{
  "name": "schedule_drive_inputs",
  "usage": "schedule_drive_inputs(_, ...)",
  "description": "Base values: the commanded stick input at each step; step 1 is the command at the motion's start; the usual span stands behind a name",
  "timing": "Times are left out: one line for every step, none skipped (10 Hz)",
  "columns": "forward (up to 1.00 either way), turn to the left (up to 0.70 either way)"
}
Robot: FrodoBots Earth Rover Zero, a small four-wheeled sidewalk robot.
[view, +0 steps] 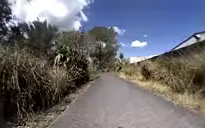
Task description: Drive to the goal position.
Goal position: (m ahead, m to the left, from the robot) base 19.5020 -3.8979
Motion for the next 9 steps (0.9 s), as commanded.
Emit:
schedule_drive_inputs(0.70,-0.04)
schedule_drive_inputs(0.70,-0.04)
schedule_drive_inputs(0.70,-0.04)
schedule_drive_inputs(0.70,-0.04)
schedule_drive_inputs(0.70,-0.04)
schedule_drive_inputs(0.70,-0.03)
schedule_drive_inputs(0.70,-0.03)
schedule_drive_inputs(0.70,-0.03)
schedule_drive_inputs(0.70,-0.03)
